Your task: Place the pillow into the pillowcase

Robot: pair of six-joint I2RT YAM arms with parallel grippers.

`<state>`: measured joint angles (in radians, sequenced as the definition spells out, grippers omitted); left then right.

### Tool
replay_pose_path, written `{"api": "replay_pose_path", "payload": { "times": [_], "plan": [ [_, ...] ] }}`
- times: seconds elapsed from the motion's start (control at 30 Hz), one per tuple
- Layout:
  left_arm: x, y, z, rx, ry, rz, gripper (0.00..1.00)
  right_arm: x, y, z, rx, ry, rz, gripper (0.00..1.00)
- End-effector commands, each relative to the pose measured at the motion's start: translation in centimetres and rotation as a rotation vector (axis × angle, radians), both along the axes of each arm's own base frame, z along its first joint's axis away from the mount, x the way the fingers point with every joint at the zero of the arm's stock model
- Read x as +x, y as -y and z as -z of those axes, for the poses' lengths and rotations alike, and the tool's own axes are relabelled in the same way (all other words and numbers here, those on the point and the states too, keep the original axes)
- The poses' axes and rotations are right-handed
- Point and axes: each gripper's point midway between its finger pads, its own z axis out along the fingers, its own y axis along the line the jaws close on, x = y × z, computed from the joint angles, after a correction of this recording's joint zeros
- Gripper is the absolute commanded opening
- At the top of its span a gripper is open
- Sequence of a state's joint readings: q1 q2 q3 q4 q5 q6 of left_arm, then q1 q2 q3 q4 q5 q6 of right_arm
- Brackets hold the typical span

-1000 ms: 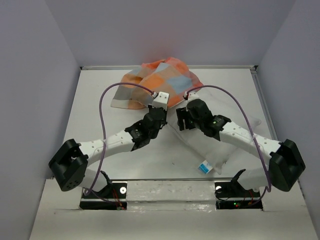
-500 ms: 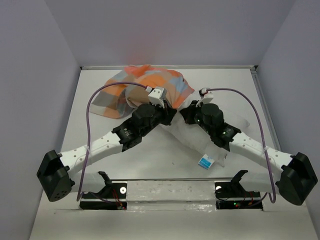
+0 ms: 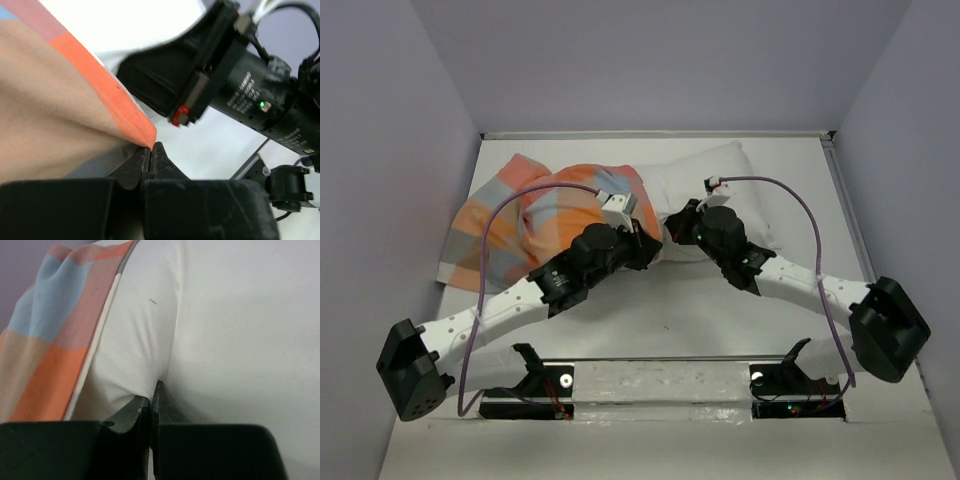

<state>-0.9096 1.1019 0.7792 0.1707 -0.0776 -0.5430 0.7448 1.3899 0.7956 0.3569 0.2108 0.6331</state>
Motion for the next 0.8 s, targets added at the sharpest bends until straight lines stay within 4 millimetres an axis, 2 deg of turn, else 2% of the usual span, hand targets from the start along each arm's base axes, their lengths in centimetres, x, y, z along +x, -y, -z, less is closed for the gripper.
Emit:
{"api": "replay_pose_path", "payload": {
  "times": [0.0, 0.03, 0.07, 0.1, 0.13, 0.17, 0.23, 0.27, 0.37, 0.4, 0.47, 0.5, 0.53, 0.57, 0.63, 0.67, 0.7, 0.73, 0.77],
  "plan": [
    [-2.0, -3.3, -14.0, -0.315, 0.215, -0.070, 0.00, -8.0, -3.7, -8.3, 0.084, 0.137, -0.287, 0.00],
    [-3.0, -4.4, -15.8, -0.342, 0.236, -0.082, 0.00, -9.4, -4.4, -10.1, 0.073, 0.162, -0.344, 0.00],
    [-3.4, -4.8, -16.4, -0.348, 0.246, -0.093, 0.00, -10.4, -4.7, -10.7, 0.054, 0.149, -0.389, 0.00],
    [-3.5, -5.5, -16.6, -0.328, 0.255, -0.127, 0.00, -12.7, -5.0, -9.4, -0.028, 0.089, -0.492, 0.00],
    [-4.5, -5.4, -17.2, -0.332, 0.256, -0.108, 0.00, -14.0, -5.4, -9.8, -0.058, 0.082, -0.547, 0.00],
    [-4.9, -6.1, -18.9, -0.354, 0.273, -0.127, 0.00, -17.0, -6.2, -11.3, -0.084, 0.070, -0.647, 0.00],
    [-6.6, -6.1, -20.6, -0.369, 0.270, -0.096, 0.00, -19.6, -6.7, -12.8, -0.118, 0.079, -0.755, 0.00],
    [-6.9, -6.2, -21.1, -0.373, 0.271, -0.095, 0.00, -21.5, -6.8, -14.5, -0.088, 0.079, -0.857, 0.00],
    [-6.9, -5.8, -22.3, -0.368, 0.272, -0.098, 0.00, -22.8, -6.4, -17.0, -0.034, 0.117, -0.908, 0.00],
    [-6.2, -5.9, -21.0, -0.297, 0.252, -0.136, 0.00, -21.3, -5.8, -17.5, -0.015, 0.107, -0.903, 0.00],
    [-5.4, -5.1, -20.7, -0.245, 0.250, -0.160, 0.00, -19.1, -5.3, -16.5, 0.026, 0.037, -0.918, 0.00],
    [-4.4, -3.9, -20.5, -0.208, 0.249, -0.173, 0.00, -18.4, -5.8, -15.7, 0.074, -0.004, -0.997, 0.00],
    [-3.6, -3.4, -20.1, -0.176, 0.251, -0.185, 0.00, -14.7, -4.5, -13.4, 0.115, -0.108, -0.917, 0.00],
    [-1.3, -2.7, -19.3, -0.129, 0.248, -0.201, 0.00, -12.6, -4.9, -11.5, 0.148, -0.150, -0.929, 0.00],
    [1.4, -1.8, -18.8, -0.145, 0.240, -0.181, 0.00, -8.7, -4.0, -8.1, 0.174, -0.257, -0.841, 0.00],
    [3.2, -0.6, -16.3, -0.114, 0.206, -0.162, 0.01, -5.6, -2.7, -6.6, 0.185, -0.275, -0.760, 0.00],
    [4.4, 0.2, -16.1, -0.127, 0.207, -0.132, 0.06, -3.5, -2.6, -3.8, 0.189, -0.346, -0.717, 0.00],
    [7.1, -0.4, -15.3, -0.106, 0.206, -0.185, 0.13, -2.1, -2.1, -2.5, 0.187, -0.371, -0.681, 0.00],
    [9.6, 0.8, -13.8, -0.060, 0.186, -0.201, 0.30, 0.3, -1.1, -2.6, 0.188, -0.356, -0.621, 0.02]
  ]
}}
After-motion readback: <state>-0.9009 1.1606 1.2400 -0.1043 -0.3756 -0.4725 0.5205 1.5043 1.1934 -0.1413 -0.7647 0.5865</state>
